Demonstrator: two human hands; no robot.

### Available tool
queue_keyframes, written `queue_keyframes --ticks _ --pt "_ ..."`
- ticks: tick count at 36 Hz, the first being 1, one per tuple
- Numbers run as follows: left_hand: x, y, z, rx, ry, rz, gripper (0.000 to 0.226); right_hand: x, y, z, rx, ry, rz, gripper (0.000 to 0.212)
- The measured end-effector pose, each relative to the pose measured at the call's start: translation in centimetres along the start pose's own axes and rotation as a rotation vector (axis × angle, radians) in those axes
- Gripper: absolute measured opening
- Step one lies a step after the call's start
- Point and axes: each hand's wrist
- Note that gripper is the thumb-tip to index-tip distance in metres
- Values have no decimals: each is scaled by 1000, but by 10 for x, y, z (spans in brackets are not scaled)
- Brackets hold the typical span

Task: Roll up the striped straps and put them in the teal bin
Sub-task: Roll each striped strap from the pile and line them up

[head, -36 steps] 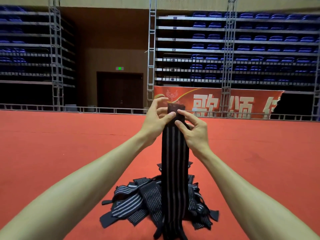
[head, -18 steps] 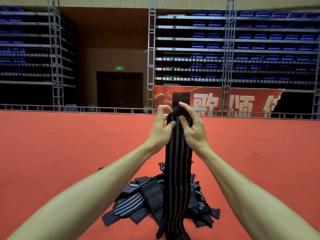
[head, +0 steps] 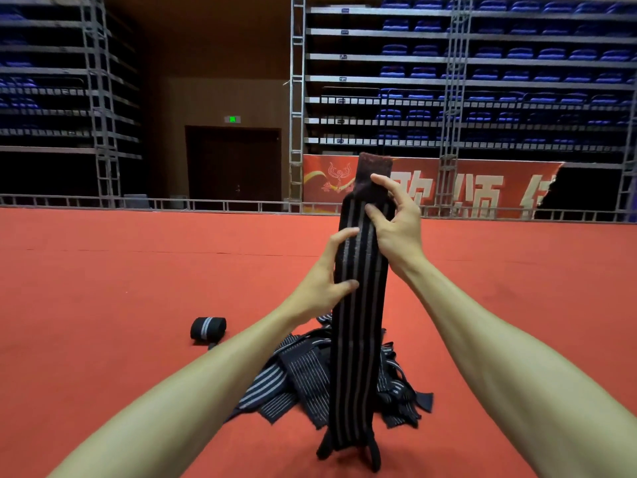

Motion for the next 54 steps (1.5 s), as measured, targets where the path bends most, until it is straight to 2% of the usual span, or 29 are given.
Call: queue_keyframes --ticks 11,18,31,34,38,41,43,46,50,54 --pt "54 -41 29 113 15 -167 97 -4 13 -3 -124 24 51 42" --pt "84 -69 41 251 104 -295 107 -5 19 -5 -163 51 95 45" --pt "93 -81 42 212 106 -357 102 -22 14 6 -135 72 123 46" --pt "93 -84 45 178 10 -413 101 -27 10 10 -116 60 132 47" --pt "85 -87 54 113 -293 -526 96 -36 3 15 -78 25 139 46" --pt "81 -92 60 117 -482 -589 90 -44 -6 18 -45 19 158 47" --pt "83 -98 63 138 -528 -632 87 -49 -14 21 -31 13 181 47" --pt "90 -112 70 185 -500 -666 87 -58 -26 25 -6 12 224 47" --pt "113 -131 85 168 -411 -684 90 -66 -46 35 46 14 285 47" --pt "134 -143 92 178 -130 -676 96 -76 -67 46 83 40 342 47"
Point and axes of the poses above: each hand's wrist, its own y-axis towards the middle knuckle, its own z-axis out of the palm, x = y × z, and after that the axes turned 13 degrees about x, right-handed
